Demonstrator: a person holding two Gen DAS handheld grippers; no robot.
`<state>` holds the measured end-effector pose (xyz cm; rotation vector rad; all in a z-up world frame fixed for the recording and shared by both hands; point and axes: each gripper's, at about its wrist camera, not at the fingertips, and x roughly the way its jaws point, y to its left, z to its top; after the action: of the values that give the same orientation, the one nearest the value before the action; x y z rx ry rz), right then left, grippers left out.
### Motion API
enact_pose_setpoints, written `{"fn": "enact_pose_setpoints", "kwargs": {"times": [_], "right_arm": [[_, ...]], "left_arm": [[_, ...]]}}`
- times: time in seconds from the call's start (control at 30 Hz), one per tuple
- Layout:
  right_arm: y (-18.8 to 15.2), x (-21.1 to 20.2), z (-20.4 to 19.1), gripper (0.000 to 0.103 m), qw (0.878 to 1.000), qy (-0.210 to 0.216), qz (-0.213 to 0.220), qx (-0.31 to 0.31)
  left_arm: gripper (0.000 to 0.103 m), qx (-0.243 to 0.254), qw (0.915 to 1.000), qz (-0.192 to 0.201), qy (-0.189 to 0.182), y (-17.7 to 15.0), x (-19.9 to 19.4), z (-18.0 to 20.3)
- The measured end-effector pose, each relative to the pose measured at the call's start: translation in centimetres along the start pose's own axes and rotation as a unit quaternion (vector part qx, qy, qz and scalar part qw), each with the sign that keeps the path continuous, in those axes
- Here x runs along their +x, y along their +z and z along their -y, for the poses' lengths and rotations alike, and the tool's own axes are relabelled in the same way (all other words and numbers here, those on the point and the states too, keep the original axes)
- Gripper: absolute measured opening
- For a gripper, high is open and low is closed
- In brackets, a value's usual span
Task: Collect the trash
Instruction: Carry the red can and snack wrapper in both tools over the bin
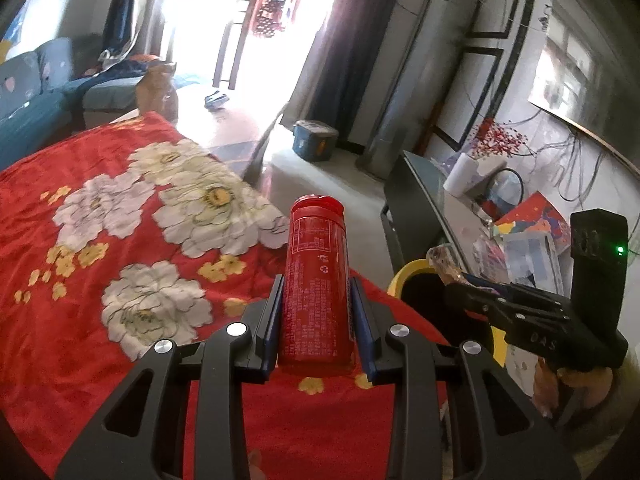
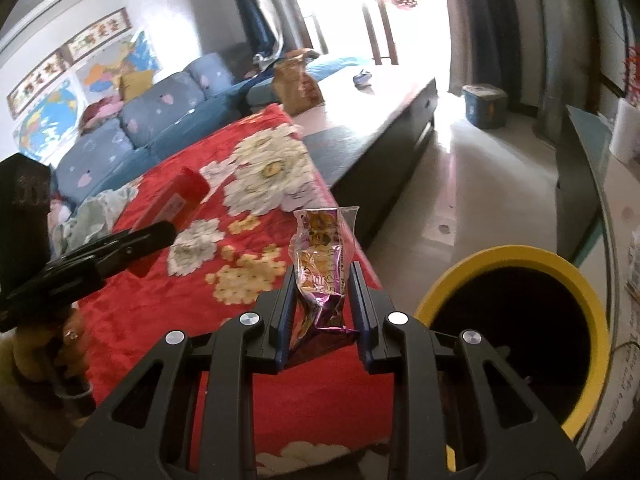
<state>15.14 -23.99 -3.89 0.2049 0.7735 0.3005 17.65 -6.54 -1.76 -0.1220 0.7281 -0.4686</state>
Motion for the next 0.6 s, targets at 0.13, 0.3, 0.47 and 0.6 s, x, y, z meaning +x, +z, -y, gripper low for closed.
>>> {"fn": "enact_pose_setpoints", "kwargs": {"times": [0.13, 0.3, 0.47, 0.6], "right_arm": [[-0.1, -1.0, 1.4, 0.020, 1.000, -0.014, 0.007, 0.013], [-0.4, -2.2, 3.2, 0.020, 0.999, -0.032, 0.016, 0.026], [-0.6, -3.1, 5.0, 0.020, 0.998, -0.048, 0.022, 0.042], [-0.9, -3.6, 6.4, 0.020, 0.996, -0.061, 0.027, 0.054]], "left_arm": [[0.030, 0.014, 0.9998, -0.002, -0.011, 0.2, 0.4, 1.4], [0.030, 0.031, 0.9991, -0.007, -0.026, 0.3, 1.0, 3.2], [0.030, 0.052, 0.9977, -0.015, -0.041, 0.2, 1.7, 5.3], [0.030, 0.068, 0.9962, -0.020, -0.050, 0.0, 2.3, 6.8]]}}
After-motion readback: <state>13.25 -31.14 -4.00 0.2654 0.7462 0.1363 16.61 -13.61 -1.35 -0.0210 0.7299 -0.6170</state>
